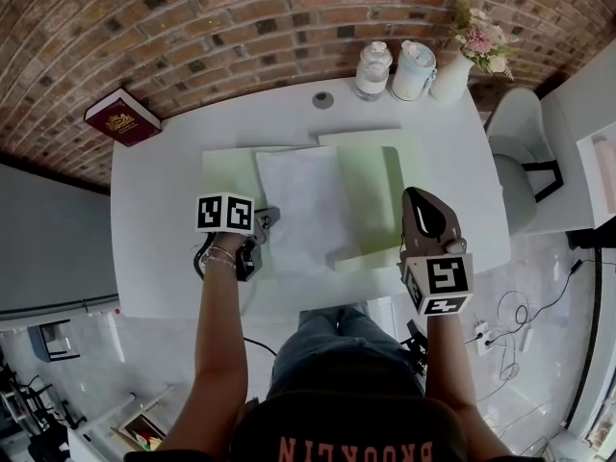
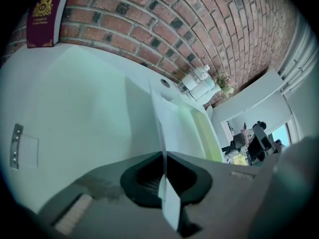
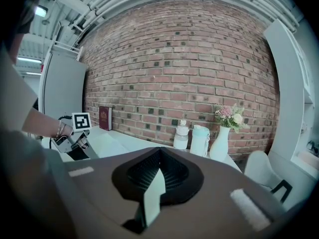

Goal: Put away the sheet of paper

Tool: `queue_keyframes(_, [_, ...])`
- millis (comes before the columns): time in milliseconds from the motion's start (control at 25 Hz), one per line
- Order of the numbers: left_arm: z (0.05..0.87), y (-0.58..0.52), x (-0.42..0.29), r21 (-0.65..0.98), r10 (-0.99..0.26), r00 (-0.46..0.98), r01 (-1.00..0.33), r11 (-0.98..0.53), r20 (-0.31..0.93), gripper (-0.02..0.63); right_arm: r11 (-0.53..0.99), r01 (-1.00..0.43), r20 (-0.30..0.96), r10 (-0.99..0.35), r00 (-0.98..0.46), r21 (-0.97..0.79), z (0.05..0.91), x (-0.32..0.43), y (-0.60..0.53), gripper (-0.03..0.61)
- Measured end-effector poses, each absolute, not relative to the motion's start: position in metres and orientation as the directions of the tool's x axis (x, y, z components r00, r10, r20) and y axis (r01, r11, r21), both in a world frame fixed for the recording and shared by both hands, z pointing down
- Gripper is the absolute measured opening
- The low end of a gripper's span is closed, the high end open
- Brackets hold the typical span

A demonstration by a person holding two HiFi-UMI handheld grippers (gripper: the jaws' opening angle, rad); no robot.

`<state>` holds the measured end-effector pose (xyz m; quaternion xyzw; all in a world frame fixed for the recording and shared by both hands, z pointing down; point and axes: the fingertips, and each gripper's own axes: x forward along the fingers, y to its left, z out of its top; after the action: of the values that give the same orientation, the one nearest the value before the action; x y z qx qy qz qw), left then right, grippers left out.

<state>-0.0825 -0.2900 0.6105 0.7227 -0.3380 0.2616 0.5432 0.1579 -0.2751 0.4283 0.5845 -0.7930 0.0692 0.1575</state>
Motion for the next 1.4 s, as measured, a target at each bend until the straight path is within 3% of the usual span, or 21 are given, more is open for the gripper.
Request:
queue_keyframes(360, [0.618, -0.295, -0.050, 0.630, -0.224, 0.643, -0.764, -0.136, 0.732, -0.002, 0.295, -0.952, 0.341, -0.906, -0.252, 0.081, 0.430, 0.166, -0.275, 0.002])
queue_keyframes(1400, [0.644, -0.306, 0.036, 0.613, -0.132, 0.650, -0.754, -0.237, 0.748, -0.002, 0.222, -0.971, 0.378, -0.910, -0.174, 0.087, 0.445, 0.215, -0.267, 0.002])
